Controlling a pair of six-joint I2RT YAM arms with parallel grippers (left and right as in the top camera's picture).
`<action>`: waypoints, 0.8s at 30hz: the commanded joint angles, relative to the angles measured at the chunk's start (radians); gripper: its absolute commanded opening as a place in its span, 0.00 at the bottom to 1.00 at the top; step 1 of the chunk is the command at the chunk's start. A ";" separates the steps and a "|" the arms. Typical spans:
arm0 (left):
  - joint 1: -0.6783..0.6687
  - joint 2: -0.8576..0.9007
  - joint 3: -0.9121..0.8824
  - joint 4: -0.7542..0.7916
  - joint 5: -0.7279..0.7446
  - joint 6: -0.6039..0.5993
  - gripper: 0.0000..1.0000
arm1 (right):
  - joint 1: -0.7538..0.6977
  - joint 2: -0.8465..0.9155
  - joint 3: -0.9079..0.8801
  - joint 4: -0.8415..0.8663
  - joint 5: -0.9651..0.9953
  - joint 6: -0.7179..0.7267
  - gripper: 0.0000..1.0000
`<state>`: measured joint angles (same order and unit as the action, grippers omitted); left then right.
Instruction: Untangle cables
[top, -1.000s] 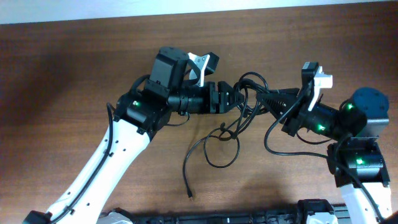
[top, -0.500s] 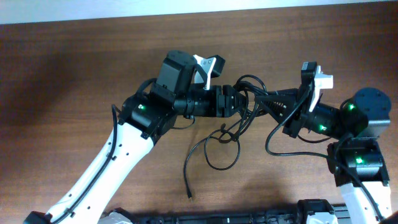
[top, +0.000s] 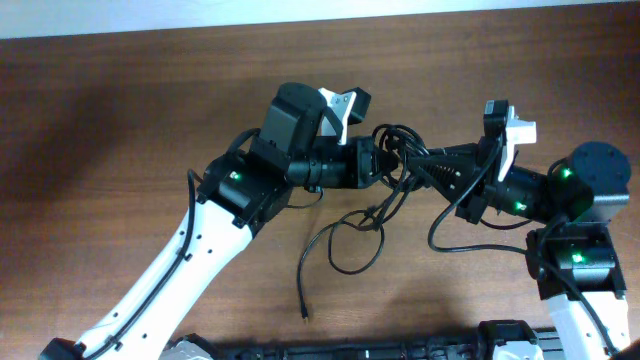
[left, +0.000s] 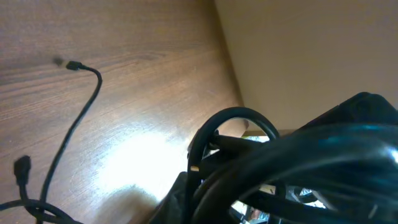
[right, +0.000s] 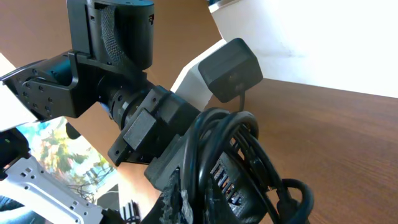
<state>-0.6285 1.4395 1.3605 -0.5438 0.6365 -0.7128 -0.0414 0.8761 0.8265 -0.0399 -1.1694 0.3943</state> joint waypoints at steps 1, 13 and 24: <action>0.003 -0.015 0.014 -0.007 -0.007 0.010 0.00 | -0.005 -0.008 0.010 0.011 0.004 0.006 0.04; 0.024 -0.015 0.014 -0.031 -0.192 0.358 0.00 | -0.006 0.013 0.010 -0.066 0.084 -0.042 0.34; 0.017 -0.015 0.014 -0.150 -0.484 0.714 0.00 | -0.005 0.018 0.010 -0.350 0.224 -0.369 0.63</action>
<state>-0.6094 1.4395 1.3613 -0.6971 0.2047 -0.1257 -0.0433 0.8951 0.8288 -0.3302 -0.9756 0.1959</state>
